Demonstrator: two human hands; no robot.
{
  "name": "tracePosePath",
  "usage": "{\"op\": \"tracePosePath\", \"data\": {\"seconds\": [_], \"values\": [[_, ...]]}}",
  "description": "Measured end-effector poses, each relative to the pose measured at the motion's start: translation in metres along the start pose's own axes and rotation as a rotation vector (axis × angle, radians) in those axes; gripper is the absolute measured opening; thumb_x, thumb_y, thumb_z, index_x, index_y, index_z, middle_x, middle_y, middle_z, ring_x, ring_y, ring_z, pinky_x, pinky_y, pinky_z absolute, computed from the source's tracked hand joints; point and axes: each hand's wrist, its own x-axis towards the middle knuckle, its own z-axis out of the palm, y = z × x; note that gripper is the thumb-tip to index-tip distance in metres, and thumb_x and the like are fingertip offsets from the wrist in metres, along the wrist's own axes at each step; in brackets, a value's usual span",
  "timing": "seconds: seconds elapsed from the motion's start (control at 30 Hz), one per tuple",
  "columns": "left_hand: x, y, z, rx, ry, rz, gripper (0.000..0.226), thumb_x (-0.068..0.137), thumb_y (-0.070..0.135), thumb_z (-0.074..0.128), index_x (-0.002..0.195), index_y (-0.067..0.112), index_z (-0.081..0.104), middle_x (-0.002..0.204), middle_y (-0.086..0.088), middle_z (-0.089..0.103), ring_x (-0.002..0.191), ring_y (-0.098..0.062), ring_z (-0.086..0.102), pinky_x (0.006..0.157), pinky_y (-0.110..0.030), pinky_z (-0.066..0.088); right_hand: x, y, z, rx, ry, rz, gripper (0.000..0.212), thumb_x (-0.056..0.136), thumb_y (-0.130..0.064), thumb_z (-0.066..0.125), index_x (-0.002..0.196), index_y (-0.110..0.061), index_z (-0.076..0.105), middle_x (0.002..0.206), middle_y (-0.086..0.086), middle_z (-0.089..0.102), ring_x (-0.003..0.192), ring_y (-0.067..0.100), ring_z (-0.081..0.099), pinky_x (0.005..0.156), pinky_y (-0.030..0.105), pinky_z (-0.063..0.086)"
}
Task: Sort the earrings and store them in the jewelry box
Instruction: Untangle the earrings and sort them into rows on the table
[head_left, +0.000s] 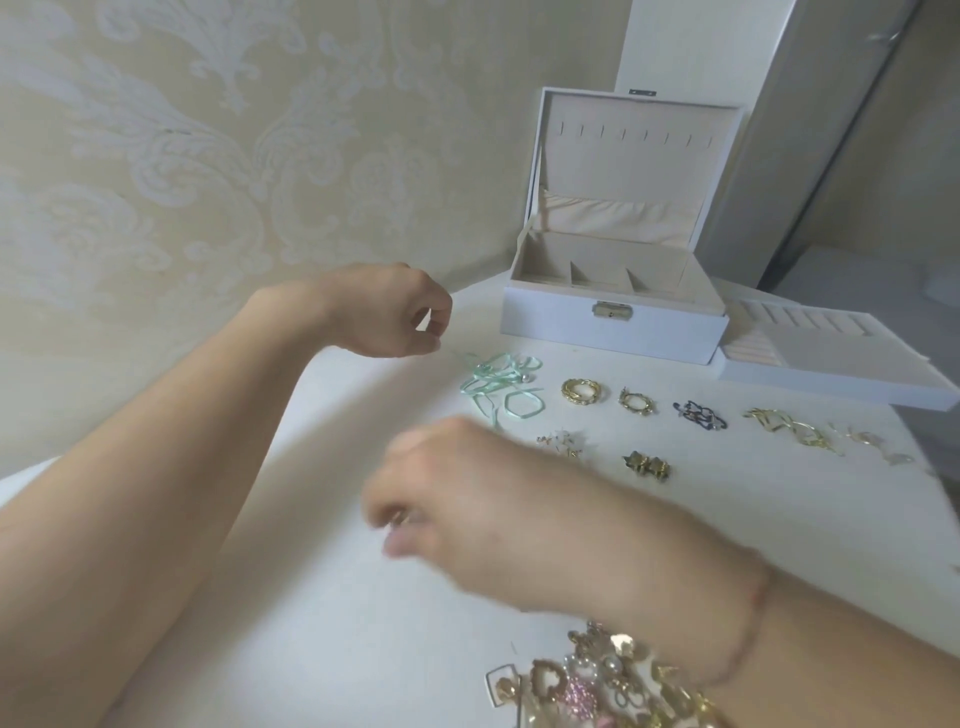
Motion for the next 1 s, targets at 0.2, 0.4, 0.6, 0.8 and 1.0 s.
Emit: {"op": "tracePosePath", "data": {"seconds": [0.2, 0.4, 0.6, 0.8, 1.0], "values": [[-0.005, 0.046, -0.006, 0.082, 0.101, 0.205, 0.003, 0.089, 0.033, 0.058, 0.090, 0.030, 0.059, 0.064, 0.014, 0.047, 0.058, 0.002, 0.042, 0.055, -0.025, 0.030, -0.109, 0.056, -0.082, 0.178, 0.453, 0.465, 0.011, 0.081, -0.020, 0.075, 0.084, -0.029, 0.072, 0.082, -0.009, 0.070, 0.079, 0.010, 0.066, 0.076, 0.031, 0.054], [-0.019, 0.103, 0.008, -0.170, 0.095, 0.551, 0.004, 0.089, 0.029, 0.057, 0.091, 0.032, 0.058, 0.078, 0.011, 0.053, 0.068, -0.010, 0.051, 0.062, -0.030, 0.046, -0.153, 0.109, -0.050, 0.120, 0.406, 0.735, 0.026, 0.077, -0.014, 0.079, 0.080, -0.036, 0.066, 0.071, -0.006, 0.065, 0.071, 0.000, 0.060, 0.067, 0.010, 0.046], [-0.054, 0.115, 0.042, -0.585, 0.140, 0.602, 0.013, 0.088, -0.001, 0.065, 0.097, 0.007, 0.068, 0.083, 0.007, 0.057, 0.072, 0.002, 0.051, 0.068, -0.011, 0.037, -0.149, 0.114, -0.034, 0.010, 0.397, 0.640, 0.023, 0.080, -0.012, 0.076, 0.081, -0.032, 0.064, 0.070, -0.007, 0.054, 0.068, 0.002, 0.053, 0.062, 0.010, 0.038], [-0.073, 0.112, 0.067, -1.049, 0.213, 0.479, 0.013, 0.093, 0.011, 0.054, 0.097, 0.009, 0.066, 0.072, -0.011, 0.056, 0.060, -0.013, 0.044, 0.060, -0.016, 0.035, -0.158, 0.101, -0.032, -0.062, 0.562, 0.605, 0.017, 0.082, -0.022, 0.073, 0.097, -0.026, 0.068, 0.084, -0.026, 0.052, 0.076, 0.010, 0.051, 0.071, 0.007, 0.036], [-0.076, 0.096, 0.065, -0.721, 0.089, 0.690, 0.025, 0.082, 0.020, 0.062, 0.101, 0.004, 0.065, 0.075, 0.001, 0.052, 0.062, -0.014, 0.048, 0.058, -0.021, 0.039, -0.159, 0.064, -0.038, -0.018, 0.505, 0.392, 0.011, 0.082, -0.023, 0.066, 0.090, -0.028, 0.070, 0.077, -0.014, 0.060, 0.074, 0.013, 0.051, 0.071, 0.014, 0.037]]}}
